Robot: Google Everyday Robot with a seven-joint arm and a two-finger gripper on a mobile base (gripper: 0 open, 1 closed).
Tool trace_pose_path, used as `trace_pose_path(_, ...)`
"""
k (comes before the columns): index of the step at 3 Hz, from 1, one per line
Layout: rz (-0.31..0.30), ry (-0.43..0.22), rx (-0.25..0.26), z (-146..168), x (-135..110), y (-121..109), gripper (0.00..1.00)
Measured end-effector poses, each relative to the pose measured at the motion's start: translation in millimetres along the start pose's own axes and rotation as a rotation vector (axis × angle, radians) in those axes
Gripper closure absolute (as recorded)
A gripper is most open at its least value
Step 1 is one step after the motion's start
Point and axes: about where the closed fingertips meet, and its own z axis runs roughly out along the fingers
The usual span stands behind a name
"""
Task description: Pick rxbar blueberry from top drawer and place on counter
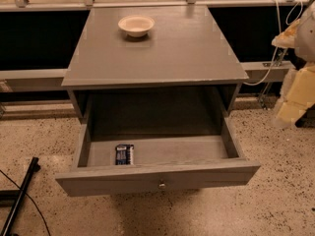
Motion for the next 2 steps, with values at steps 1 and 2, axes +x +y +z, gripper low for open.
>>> trace_pose_path(1,0.0,0.0,0.0,0.0,-0.1,0.0,0.0)
trace_pose_path(2,-0.174,-0.024,0.005,35.1,-69.1,1.7,0.0)
